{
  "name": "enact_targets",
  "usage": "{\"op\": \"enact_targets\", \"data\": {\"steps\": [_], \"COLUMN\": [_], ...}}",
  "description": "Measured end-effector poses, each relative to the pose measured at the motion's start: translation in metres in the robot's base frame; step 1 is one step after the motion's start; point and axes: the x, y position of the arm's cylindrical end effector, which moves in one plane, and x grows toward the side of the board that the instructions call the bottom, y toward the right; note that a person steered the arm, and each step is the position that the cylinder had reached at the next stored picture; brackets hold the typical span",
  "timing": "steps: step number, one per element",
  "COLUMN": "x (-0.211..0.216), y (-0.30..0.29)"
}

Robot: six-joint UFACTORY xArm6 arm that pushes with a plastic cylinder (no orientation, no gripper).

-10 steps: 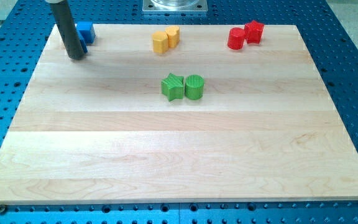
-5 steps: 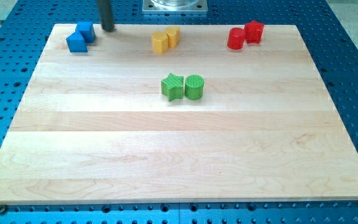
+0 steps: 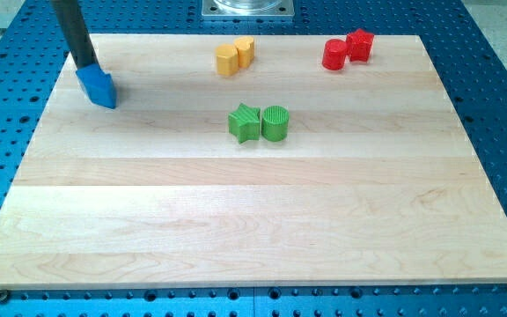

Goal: Move the blue blocks to the left center

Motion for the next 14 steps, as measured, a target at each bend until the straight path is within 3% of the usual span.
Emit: {"op": "enact_targets", "data": {"steps": [2,5,6,8,10,11,12,13,14], "x": [0.017,0.023,0.037,0.077,0.058,0.059,0.046,0.006,-0.033], "y": [0.052,0.049,0.121,0.049,0.055,0.08,0.181,0.272,0.271]}}
